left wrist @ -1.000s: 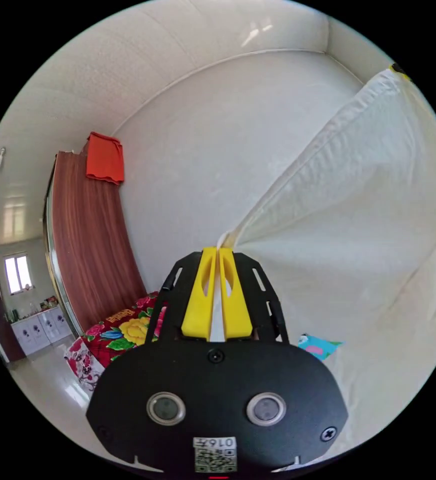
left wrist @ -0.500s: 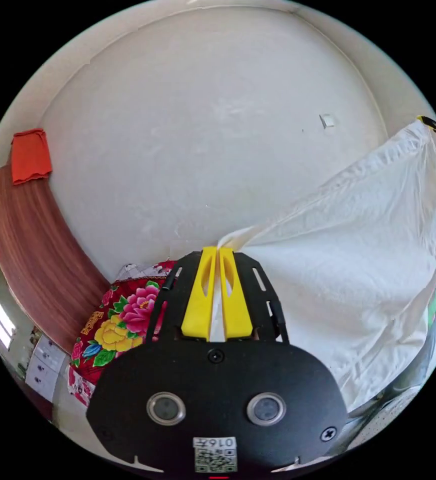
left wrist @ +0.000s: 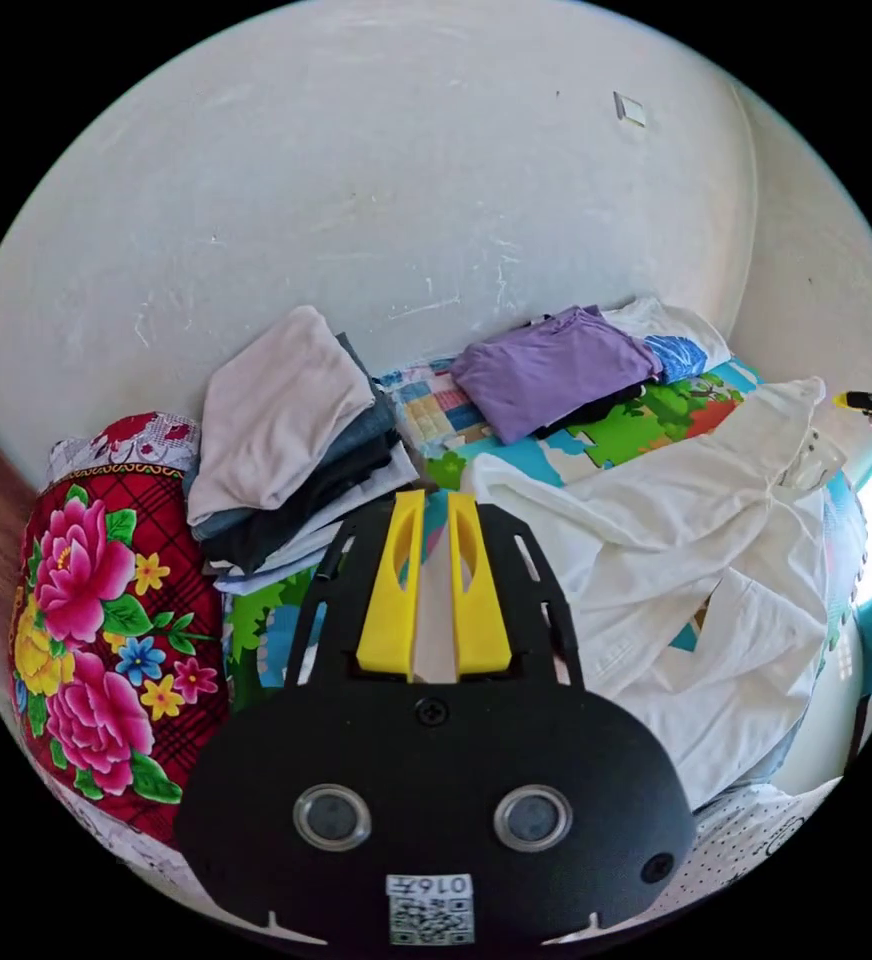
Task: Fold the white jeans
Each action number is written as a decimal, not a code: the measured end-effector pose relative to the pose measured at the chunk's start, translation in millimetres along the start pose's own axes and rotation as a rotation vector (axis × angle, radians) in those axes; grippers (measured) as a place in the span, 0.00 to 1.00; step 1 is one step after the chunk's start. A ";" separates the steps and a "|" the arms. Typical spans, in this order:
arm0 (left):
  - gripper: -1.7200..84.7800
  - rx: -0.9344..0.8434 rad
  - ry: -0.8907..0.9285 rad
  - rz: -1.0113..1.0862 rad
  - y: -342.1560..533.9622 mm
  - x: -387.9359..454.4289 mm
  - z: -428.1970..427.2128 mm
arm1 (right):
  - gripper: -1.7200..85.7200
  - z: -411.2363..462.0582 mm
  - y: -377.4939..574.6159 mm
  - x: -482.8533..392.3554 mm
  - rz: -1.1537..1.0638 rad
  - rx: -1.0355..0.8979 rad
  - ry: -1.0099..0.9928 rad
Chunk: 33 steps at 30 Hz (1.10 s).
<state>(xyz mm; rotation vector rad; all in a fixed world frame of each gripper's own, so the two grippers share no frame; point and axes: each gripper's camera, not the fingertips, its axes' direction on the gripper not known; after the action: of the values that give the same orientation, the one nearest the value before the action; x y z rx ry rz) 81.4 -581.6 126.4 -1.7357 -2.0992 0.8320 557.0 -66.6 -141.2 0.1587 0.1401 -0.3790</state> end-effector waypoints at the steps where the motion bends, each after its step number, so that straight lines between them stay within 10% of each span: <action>1: 0.07 -0.021 0.046 0.000 15.3 -6.0 6.5 | 0.14 1.1 6.6 -1.5 -0.027 0.023 0.021; 12: 0.09 -0.045 0.635 0.176 275.8 133.9 44.1 | 0.21 98.2 117.8 -59.3 -0.461 0.161 0.377; 19: 0.09 0.007 0.498 -0.312 456.7 133.3 50.6 | 0.20 158.9 102.5 -38.9 -0.340 0.162 0.340; 33: 0.10 0.013 0.206 -0.626 601.2 127.1 1.1 | 0.04 180.0 168.8 -20.1 -0.214 0.001 0.075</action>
<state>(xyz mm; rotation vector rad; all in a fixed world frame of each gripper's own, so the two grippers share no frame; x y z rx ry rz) 529.3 -395.6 -251.0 -0.9917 -2.2735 0.4560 621.5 63.0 59.7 0.1593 0.2323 -0.5867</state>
